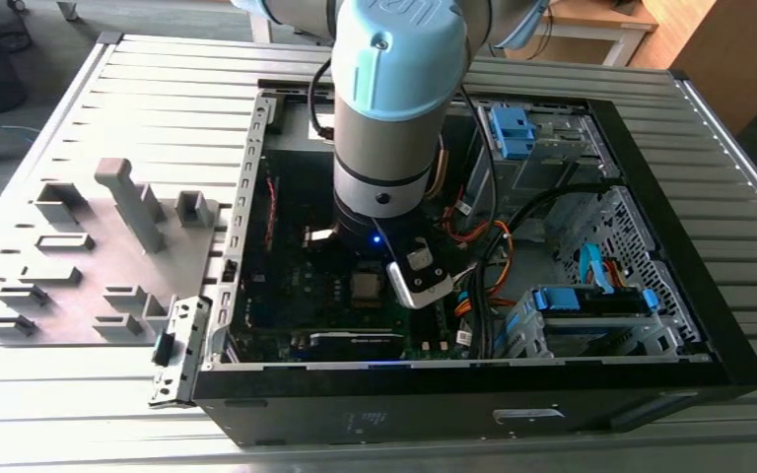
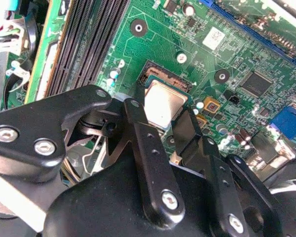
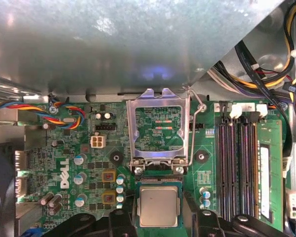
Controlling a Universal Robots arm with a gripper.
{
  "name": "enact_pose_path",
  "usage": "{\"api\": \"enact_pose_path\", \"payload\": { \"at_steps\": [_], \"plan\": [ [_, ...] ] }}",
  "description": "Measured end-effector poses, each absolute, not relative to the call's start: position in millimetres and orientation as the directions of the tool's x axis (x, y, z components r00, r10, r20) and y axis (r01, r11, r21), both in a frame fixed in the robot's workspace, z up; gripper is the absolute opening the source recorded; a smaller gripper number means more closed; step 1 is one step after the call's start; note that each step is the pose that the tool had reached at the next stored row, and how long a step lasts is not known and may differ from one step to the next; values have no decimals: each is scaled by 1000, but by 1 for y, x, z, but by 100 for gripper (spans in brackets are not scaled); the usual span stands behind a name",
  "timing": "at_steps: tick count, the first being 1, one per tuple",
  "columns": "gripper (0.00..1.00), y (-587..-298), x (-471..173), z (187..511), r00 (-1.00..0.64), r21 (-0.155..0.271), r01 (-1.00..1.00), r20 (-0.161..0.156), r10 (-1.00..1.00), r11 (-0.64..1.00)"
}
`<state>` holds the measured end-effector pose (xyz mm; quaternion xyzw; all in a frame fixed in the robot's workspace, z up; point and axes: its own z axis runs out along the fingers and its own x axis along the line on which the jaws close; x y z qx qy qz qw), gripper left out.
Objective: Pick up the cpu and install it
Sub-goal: 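Place the cpu into insertion slot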
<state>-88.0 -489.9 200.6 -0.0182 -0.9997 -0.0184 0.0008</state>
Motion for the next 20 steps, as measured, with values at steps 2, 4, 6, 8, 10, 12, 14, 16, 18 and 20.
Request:
{"api": "enact_pose_path", "payload": {
  "at_steps": [2,4,6,8,10,12,14,16,18,20],
  "plan": [
    [47,-490,-87,199,-999,37,36,2,36,999],
    [47,-490,-87,198,-999,37,36,2,36,999],
    [47,-490,-86,198,-999,36,36,2,36,999],
    [47,-490,-86,198,-999,36,37,2,37,999],
    [47,-490,-86,198,-999,37,36,2,36,999],
    [47,-490,-86,197,-999,37,36,2,36,999],
    [47,-490,-86,197,-999,36,36,2,36,999],
    [47,-490,-86,196,-999,36,36,2,36,999],
    [47,-490,-86,196,-999,36,36,2,36,999],
    [47,-490,-86,195,-999,37,36,2,36,999]
  ]
}}
